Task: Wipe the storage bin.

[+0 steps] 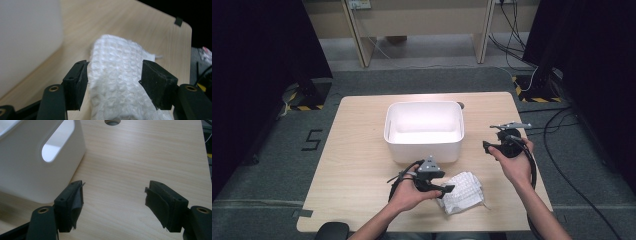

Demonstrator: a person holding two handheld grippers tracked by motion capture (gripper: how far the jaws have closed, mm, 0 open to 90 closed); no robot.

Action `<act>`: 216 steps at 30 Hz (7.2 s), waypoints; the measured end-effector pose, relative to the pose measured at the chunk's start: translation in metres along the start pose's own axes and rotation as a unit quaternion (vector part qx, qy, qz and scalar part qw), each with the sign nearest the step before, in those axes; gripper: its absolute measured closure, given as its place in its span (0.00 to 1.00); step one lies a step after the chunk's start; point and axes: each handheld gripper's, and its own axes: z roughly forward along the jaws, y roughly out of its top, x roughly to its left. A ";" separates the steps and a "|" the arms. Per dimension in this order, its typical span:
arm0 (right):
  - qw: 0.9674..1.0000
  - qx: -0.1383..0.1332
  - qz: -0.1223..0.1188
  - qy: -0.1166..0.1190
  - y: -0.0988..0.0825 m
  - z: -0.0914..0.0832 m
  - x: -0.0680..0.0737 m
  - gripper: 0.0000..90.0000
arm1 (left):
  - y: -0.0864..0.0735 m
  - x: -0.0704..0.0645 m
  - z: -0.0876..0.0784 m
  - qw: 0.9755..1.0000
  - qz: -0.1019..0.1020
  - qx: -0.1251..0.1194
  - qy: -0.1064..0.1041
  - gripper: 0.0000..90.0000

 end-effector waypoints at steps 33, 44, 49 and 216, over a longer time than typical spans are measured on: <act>1.000 0.004 0.003 0.014 0.000 0.002 0.000 0.33 | -0.001 -0.008 0.063 0.995 0.076 0.061 0.020 0.35; 1.000 0.004 0.002 0.016 0.000 0.002 -0.001 0.33 | 0.002 -0.013 0.069 0.996 0.075 0.048 0.012 0.70; 1.000 0.006 0.004 0.017 -0.001 0.003 -0.001 0.33 | 0.004 -0.013 0.069 0.995 0.084 0.059 0.000 0.79; 0.996 0.000 -0.028 0.089 0.052 0.015 0.070 0.78 | -0.071 0.089 -0.087 0.952 -0.082 -0.086 0.281 0.84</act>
